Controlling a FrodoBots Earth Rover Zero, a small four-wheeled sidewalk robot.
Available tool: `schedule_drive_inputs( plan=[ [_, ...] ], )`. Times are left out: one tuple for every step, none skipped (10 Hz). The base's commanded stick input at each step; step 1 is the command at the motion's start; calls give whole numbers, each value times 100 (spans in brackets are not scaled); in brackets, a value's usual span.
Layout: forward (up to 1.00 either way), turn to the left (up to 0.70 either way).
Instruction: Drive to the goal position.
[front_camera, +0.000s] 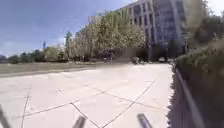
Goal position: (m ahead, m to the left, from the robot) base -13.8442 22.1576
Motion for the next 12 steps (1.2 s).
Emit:
schedule_drive_inputs(
  plan=[
    [70, 27],
    [70, 27],
    [70, 27],
    [70, 27],
    [70, 27],
    [70, 27],
    [70, 27],
    [70, 27],
    [70, 27],
    [70, 27],
    [70, 27],
    [70, 27]
  ],
)
